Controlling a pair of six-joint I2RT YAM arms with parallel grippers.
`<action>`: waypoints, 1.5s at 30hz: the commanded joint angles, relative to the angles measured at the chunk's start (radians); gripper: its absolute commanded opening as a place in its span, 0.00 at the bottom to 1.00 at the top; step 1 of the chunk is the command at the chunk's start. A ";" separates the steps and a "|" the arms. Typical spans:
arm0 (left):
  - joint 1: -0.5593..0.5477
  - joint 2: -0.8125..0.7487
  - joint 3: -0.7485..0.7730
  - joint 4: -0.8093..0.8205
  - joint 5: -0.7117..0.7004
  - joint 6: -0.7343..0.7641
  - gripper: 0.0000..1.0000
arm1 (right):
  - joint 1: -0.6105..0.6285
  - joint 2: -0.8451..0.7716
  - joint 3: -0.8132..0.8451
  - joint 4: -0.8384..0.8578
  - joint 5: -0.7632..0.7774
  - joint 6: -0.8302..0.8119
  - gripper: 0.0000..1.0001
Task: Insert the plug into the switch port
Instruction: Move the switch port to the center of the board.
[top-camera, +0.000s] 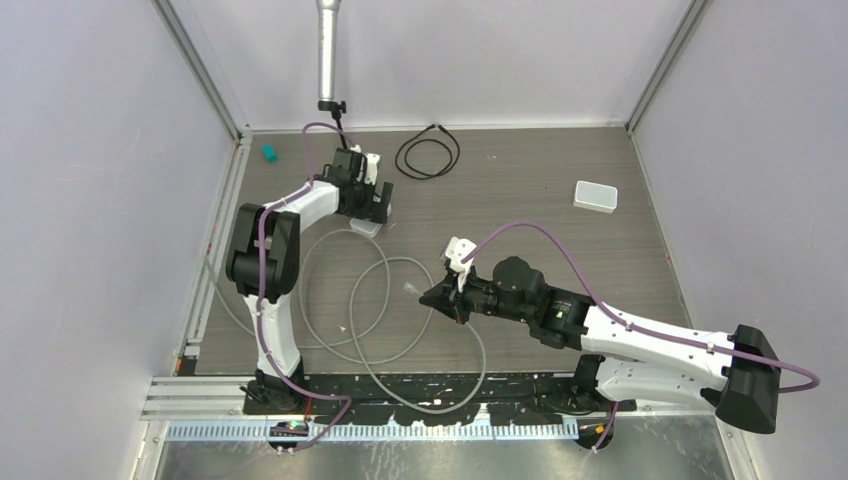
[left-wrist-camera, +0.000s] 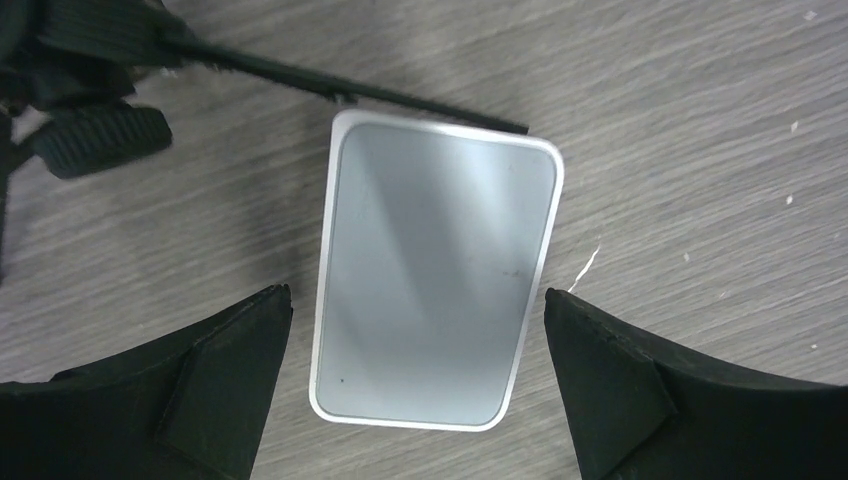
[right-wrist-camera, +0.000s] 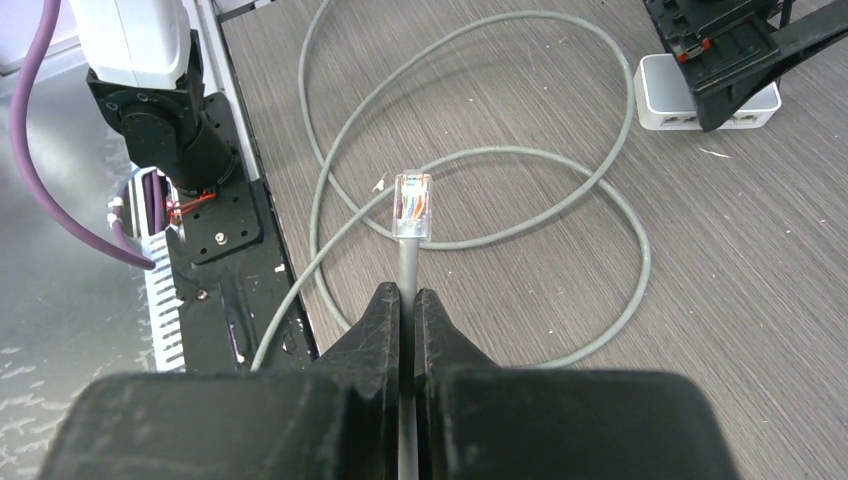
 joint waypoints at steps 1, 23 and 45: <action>0.005 0.020 0.047 -0.096 -0.013 0.002 1.00 | 0.000 -0.021 0.004 0.013 -0.024 0.015 0.00; -0.250 -0.020 0.017 0.059 0.033 -0.061 0.50 | -0.001 -0.161 -0.008 -0.139 0.195 0.075 0.01; -0.317 -0.079 -0.171 0.139 0.101 -0.095 0.49 | -0.344 0.200 0.103 -0.230 0.231 0.115 0.01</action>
